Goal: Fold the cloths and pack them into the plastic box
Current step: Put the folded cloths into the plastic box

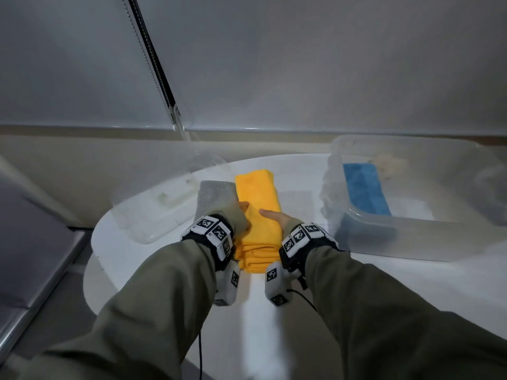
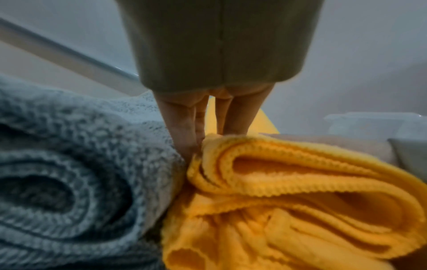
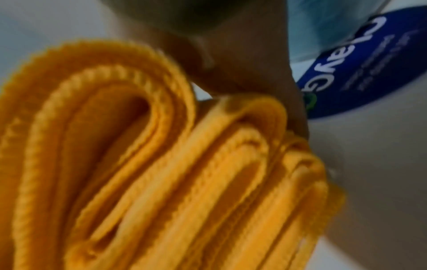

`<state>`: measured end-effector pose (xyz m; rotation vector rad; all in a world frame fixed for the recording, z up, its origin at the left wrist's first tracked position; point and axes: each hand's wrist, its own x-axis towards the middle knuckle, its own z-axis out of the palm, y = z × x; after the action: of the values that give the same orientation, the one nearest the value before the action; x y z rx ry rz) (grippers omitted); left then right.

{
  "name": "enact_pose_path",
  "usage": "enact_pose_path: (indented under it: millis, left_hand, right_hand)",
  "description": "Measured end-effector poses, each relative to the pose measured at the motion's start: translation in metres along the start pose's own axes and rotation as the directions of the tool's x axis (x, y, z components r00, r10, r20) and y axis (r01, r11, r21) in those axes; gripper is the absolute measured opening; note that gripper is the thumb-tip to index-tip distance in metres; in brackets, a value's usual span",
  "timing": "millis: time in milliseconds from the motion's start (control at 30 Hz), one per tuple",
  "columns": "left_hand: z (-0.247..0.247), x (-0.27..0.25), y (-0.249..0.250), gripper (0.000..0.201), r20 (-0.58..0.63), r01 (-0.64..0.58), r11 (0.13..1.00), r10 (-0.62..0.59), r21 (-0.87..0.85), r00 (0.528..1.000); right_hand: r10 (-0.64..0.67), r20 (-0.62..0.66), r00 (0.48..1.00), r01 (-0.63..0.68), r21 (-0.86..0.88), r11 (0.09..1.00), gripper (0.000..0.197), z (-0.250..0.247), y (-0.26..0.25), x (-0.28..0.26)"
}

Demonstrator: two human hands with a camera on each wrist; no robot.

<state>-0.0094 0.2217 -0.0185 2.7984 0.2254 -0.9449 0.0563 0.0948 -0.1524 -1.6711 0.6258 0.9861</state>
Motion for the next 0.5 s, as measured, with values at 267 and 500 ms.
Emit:
enact_pose_path:
  millis: [267, 500]
  left_hand:
    - [-0.006, 0.006, -0.008, 0.069, 0.030, -0.057, 0.998, 0.058, -0.031, 0.998]
    - [-0.053, -0.023, -0.006, 0.051, -0.144, -0.167, 0.718, 0.094, -0.675, 0.985]
  right_hand:
    - [-0.152, 0.002, 0.988, 0.152, -0.016, 0.988, 0.070, 0.013, -0.015, -0.097]
    - [-0.299, -0.033, 0.954, 0.299, 0.214, 0.930, 0.074, -0.005, -0.046, -0.116]
